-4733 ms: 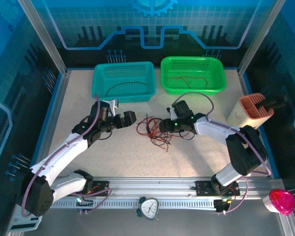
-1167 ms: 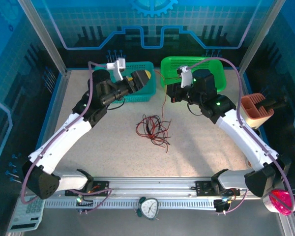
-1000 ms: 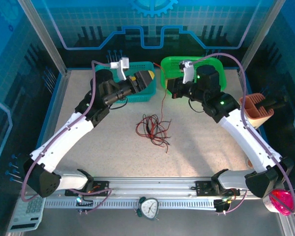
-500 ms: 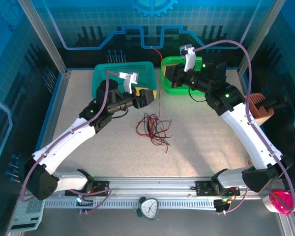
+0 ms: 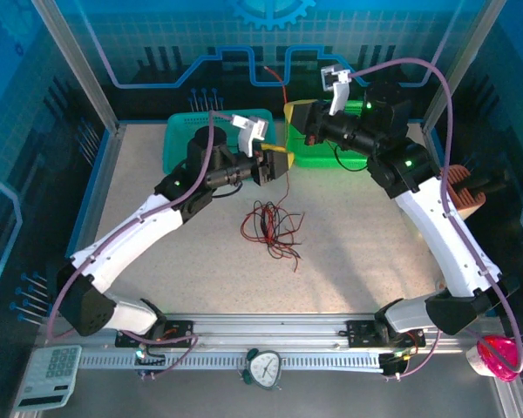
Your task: Untangle the cables
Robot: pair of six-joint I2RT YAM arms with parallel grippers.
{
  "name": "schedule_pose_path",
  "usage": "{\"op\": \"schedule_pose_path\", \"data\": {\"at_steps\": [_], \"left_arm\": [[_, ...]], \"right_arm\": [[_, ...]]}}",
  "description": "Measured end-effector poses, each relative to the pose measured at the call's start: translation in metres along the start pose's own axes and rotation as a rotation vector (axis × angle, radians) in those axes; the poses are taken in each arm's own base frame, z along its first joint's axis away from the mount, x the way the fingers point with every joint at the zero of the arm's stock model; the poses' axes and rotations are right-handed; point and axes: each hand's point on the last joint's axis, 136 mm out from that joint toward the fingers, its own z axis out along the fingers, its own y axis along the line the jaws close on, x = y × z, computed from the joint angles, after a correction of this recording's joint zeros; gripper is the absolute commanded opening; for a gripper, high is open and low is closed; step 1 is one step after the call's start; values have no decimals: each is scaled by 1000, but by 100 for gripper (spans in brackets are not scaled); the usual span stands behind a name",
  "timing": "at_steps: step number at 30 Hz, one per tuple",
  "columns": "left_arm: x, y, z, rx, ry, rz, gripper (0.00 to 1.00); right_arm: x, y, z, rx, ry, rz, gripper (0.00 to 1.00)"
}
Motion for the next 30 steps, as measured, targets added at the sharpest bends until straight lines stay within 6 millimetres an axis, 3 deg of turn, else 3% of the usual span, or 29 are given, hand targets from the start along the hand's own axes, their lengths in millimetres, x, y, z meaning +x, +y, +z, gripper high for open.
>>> {"op": "schedule_pose_path", "data": {"at_steps": [9,11,19,25,30], "left_arm": [[-4,-4,8,8,-8,7,21],[-8,-5,7,5,-21,11,39],[-24,-9,-1,-15,-70,42,58],[-53,-33,-35,-4,-166,104,69],[-74,-52,-57,3,-225,176,73]], "right_arm": [[-2,2,-1,-4,-4,-2,0],[-2,2,-1,-4,-4,-2,0],[-11,8,-7,-8,-19,-18,0],[-34,18,-20,-24,-69,-43,0],[-55,39,-31,-82,-106,-72,0]]}}
